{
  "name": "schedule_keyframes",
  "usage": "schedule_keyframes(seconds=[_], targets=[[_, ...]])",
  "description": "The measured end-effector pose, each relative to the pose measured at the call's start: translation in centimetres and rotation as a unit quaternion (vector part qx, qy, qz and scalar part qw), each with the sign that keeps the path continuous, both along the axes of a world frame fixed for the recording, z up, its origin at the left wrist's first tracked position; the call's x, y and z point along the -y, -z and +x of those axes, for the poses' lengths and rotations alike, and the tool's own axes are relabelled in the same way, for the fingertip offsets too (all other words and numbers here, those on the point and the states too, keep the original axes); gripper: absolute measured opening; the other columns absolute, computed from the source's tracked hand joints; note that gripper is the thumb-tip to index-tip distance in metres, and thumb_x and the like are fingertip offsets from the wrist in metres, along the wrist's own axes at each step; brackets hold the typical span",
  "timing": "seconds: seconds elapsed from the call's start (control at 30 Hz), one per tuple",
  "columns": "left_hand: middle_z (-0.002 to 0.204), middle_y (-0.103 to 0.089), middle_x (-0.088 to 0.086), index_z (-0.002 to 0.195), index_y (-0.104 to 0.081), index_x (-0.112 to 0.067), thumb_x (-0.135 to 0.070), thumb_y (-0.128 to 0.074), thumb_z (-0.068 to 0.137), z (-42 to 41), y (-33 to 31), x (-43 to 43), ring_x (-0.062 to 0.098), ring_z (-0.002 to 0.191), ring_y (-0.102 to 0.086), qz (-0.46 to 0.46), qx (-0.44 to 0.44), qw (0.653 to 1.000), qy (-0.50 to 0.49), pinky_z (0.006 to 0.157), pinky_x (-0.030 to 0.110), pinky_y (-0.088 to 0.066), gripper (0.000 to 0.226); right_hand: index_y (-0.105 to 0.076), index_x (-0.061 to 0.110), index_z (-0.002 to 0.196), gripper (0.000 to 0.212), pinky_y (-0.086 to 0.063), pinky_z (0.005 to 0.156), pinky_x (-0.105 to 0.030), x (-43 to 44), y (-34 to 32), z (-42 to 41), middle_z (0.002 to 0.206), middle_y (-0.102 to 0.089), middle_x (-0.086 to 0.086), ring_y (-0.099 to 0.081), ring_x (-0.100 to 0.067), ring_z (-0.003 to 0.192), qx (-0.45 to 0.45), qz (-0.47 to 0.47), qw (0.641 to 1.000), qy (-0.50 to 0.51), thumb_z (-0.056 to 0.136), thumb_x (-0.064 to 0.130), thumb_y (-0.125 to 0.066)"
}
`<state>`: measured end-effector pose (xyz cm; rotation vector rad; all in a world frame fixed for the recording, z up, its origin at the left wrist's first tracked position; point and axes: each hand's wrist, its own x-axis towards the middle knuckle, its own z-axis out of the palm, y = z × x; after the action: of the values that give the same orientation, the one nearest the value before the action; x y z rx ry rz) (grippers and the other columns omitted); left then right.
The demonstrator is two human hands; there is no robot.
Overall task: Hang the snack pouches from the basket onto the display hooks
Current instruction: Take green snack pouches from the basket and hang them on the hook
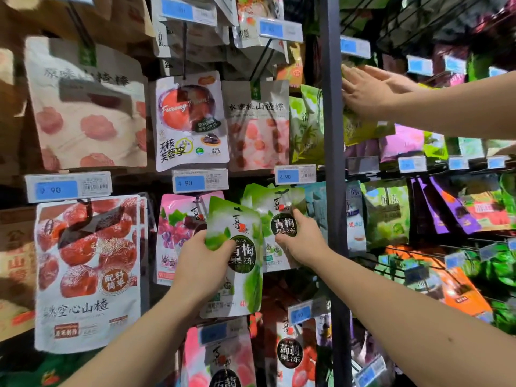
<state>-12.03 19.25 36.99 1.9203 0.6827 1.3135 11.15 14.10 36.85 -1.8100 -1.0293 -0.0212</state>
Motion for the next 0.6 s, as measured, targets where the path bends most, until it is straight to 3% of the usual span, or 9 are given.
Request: schedule_keyframes(seconds=[0.1, 0.2, 0.23, 0.3, 0.37, 0.43, 0.5, 0.6], targets=[[0.073, -0.074, -0.004, 0.090, -0.071, -0.019, -0.023, -0.069, 0.092, 0.8, -0.1, 0.5, 0.004, 0.052, -0.062, -0.005, 0.009, 1.000, 0.012, 0.054, 0.027, -0.050, 0.005, -0.018, 0.028, 0.162, 0.085, -0.017, 0.125, -0.050, 1.6, -0.3, -1.0, 0.167, -0.012, -0.014, -0.010, -0.034, 0.154, 0.040, 0.005, 0.999, 0.027, 0.094, 0.046, -0.066], [0.074, -0.075, -0.005, 0.090, -0.072, -0.017, -0.024, -0.067, 0.095, 1.9, -0.4, 0.9, 0.003, 0.056, -0.063, -0.019, 0.013, 0.999, 0.031, 0.054, 0.023, -0.046, 0.010, -0.034, 0.025, 0.158, 0.062, -0.014, 0.124, -0.051, 3.6, -0.5, -2.6, 0.167, -0.019, -0.008, -0.007, -0.026, 0.153, 0.081, 0.071, 0.992, 0.067, 0.101, 0.042, -0.055], [0.075, -0.075, -0.006, 0.090, -0.072, -0.016, -0.024, -0.067, 0.095, 2.3, -0.4, 1.0, 0.001, 0.057, -0.064, -0.021, 0.015, 0.999, 0.037, 0.055, 0.022, -0.045, 0.011, -0.042, 0.025, 0.154, 0.055, -0.017, 0.123, -0.050, 4.3, -0.6, -3.0, 0.163, -0.027, -0.007, -0.014, -0.024, 0.152, 0.084, 0.092, 0.990, 0.064, 0.102, 0.041, -0.054], [0.078, -0.075, -0.009, 0.091, -0.073, -0.016, -0.023, -0.067, 0.096, 3.4, -0.6, 1.0, -0.003, 0.063, -0.065, -0.021, 0.021, 0.999, 0.042, 0.057, 0.018, -0.044, 0.010, -0.050, 0.027, 0.147, 0.048, -0.035, 0.113, -0.038, 5.7, -1.1, -3.6, 0.144, -0.053, -0.002, -0.044, -0.016, 0.135, 0.029, 0.119, 0.993, 0.005, 0.102, 0.040, -0.056], [0.084, -0.076, -0.009, 0.095, -0.074, -0.017, -0.022, -0.067, 0.096, 4.4, -0.7, 1.1, 0.003, 0.075, -0.069, -0.033, 0.032, 0.997, 0.056, 0.064, 0.021, -0.049, 0.008, -0.044, 0.037, 0.143, 0.045, -0.052, 0.084, -0.021, 6.8, -1.5, -4.2, 0.110, -0.066, 0.009, -0.066, 0.002, 0.095, -0.070, 0.113, 0.987, -0.092, 0.101, 0.035, -0.061], [0.086, -0.077, -0.007, 0.095, -0.074, -0.018, -0.023, -0.068, 0.095, 5.5, -1.0, 1.2, 0.010, 0.082, -0.072, -0.035, 0.026, 0.997, 0.064, 0.072, 0.026, -0.053, 0.008, -0.043, 0.039, 0.132, 0.045, -0.052, 0.063, -0.014, 7.3, -1.3, -3.9, 0.098, -0.070, 0.012, -0.071, 0.004, 0.078, -0.076, 0.095, 0.983, -0.140, 0.097, 0.025, -0.069], [0.088, -0.078, -0.004, 0.096, -0.074, -0.017, -0.025, -0.069, 0.093, 6.9, -1.3, 1.2, 0.015, 0.084, -0.073, -0.040, 0.009, 0.997, 0.066, 0.075, 0.029, -0.054, 0.010, -0.053, 0.030, 0.134, 0.048, -0.055, 0.071, -0.016, 7.3, -1.3, -3.1, 0.104, -0.074, 0.012, -0.073, 0.000, 0.087, -0.046, 0.103, 0.987, -0.116, 0.093, 0.015, -0.072], [0.092, -0.072, 0.003, 0.099, -0.068, -0.014, -0.036, -0.067, 0.088, 9.0, -2.3, 1.4, 0.023, 0.087, -0.067, -0.013, -0.044, 0.999, 0.019, 0.075, 0.032, -0.051, 0.025, -0.049, 0.030, 0.146, 0.061, -0.052, 0.101, -0.028, 7.0, -2.0, -2.1, 0.127, -0.067, 0.012, -0.066, -0.005, 0.112, -0.043, 0.117, 0.990, -0.067, 0.091, 0.020, -0.073]])
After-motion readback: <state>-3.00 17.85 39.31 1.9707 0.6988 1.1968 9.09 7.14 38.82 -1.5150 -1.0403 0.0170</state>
